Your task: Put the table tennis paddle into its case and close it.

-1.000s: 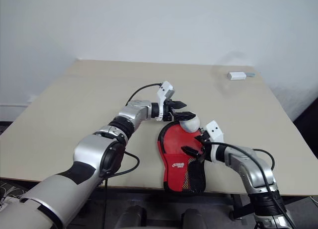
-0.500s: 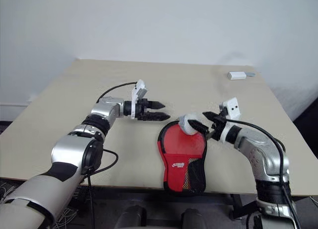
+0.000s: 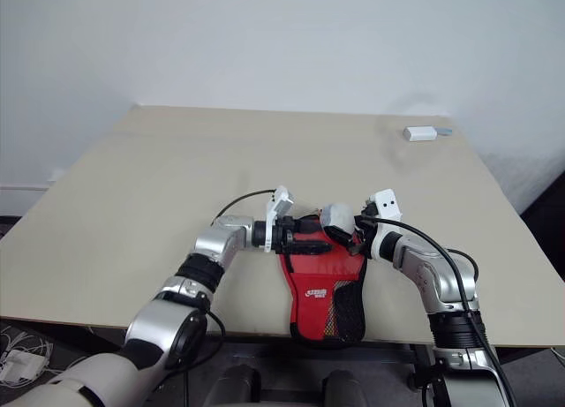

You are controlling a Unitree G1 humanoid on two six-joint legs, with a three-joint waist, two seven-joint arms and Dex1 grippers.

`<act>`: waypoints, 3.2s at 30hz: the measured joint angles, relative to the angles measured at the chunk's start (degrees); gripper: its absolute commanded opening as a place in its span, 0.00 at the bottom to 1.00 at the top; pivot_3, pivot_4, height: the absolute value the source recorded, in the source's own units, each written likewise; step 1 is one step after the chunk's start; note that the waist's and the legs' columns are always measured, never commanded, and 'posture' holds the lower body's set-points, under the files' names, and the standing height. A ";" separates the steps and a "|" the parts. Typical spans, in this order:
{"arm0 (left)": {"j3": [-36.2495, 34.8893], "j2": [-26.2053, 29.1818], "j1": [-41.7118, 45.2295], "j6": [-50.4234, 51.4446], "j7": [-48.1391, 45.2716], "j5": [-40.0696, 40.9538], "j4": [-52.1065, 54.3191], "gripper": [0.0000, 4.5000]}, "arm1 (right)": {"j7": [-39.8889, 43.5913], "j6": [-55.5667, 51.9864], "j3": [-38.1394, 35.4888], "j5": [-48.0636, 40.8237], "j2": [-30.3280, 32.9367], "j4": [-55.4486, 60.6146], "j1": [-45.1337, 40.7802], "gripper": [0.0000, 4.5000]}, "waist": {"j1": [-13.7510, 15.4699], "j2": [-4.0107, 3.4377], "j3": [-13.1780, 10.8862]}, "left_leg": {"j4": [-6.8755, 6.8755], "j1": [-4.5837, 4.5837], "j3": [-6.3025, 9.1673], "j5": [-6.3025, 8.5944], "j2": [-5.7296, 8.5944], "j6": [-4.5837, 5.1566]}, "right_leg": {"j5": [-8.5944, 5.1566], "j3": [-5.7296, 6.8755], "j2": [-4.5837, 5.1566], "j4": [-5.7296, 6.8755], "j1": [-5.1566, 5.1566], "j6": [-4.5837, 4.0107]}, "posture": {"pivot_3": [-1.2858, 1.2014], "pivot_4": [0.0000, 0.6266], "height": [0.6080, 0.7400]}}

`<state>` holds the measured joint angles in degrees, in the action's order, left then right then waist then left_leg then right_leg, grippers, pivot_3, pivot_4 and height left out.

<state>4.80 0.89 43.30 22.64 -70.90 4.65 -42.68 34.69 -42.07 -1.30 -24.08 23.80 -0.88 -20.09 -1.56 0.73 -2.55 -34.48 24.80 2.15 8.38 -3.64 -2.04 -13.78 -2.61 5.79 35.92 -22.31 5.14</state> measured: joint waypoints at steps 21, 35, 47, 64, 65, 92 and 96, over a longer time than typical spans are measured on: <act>11.75 4.98 -3.94 -1.14 3.97 -1.67 8.48 1.00 | -7.92 3.77 -4.62 1.76 -4.52 -6.71 -2.83 0.07 | 0.13 -0.14 0.09 | -0.05 -0.16 -0.01 0.04 0.01 -0.07 | -0.07 0.01 0.01 -0.04 0.18 -0.14 | 0.52 0.00 1.00; 12.50 5.67 -5.01 -0.31 5.18 -1.30 10.32 1.00 | -6.84 5.87 -8.08 3.77 7.00 -13.32 -4.24 0.07 | 0.26 -0.25 0.15 | -0.07 -0.18 0.00 0.03 0.01 -0.04 | -0.09 0.01 0.02 -0.10 0.25 -0.14 | 0.52 0.00 1.00; 12.62 4.85 -4.56 -1.05 6.78 -0.63 8.27 1.00 | 11.24 9.76 -6.77 4.34 26.24 -7.19 7.81 0.07 | 0.88 -0.52 0.21 | -0.58 -0.23 0.08 0.34 0.19 -0.03 | -0.20 0.01 0.10 -0.22 0.55 0.01 | 0.52 0.00 1.00; 12.43 4.09 -2.85 -1.46 7.20 -0.46 4.85 1.00 | 29.49 11.38 -8.54 1.59 36.46 15.60 29.14 0.07 | 1.49 -0.37 0.18 | -0.83 -0.34 0.12 0.55 0.25 0.01 | -0.26 0.02 0.16 -0.30 0.81 0.10 | 0.52 0.00 1.00; 12.42 3.95 -2.82 -1.46 7.23 -0.45 4.74 1.00 | 29.99 11.50 -8.95 1.61 36.93 16.72 30.46 0.07 | 1.56 -0.37 0.18 | -0.84 -0.33 0.13 0.55 0.25 0.01 | -0.27 0.03 0.16 -0.30 0.82 0.10 | 0.52 0.00 1.00; 11.66 3.73 -1.73 -1.83 8.82 -0.39 2.47 1.00 | 39.53 11.65 -9.98 -5.94 36.46 43.32 49.46 0.07 | 1.43 -0.08 0.26 | -1.29 -0.31 0.14 0.93 0.13 0.00 | -0.32 0.12 0.19 -0.41 0.90 0.17 | 0.52 0.00 1.00; 11.47 3.93 -1.78 -1.50 9.15 -0.37 2.68 1.00 | 37.87 11.21 -4.22 -5.93 35.85 43.54 45.39 0.07 | 1.29 -0.07 0.26 | -1.29 -0.31 0.13 0.95 0.11 -0.01 | -0.32 0.13 0.19 -0.41 0.91 0.17 | 0.52 0.00 1.00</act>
<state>16.27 4.81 41.52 21.13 -61.75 4.28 -40.01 72.56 -30.86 -5.52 -30.01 59.65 42.66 25.30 -0.27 0.65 -2.29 -35.76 24.49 2.28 9.34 -3.53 -2.05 -14.09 -2.47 5.98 35.51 -21.41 5.31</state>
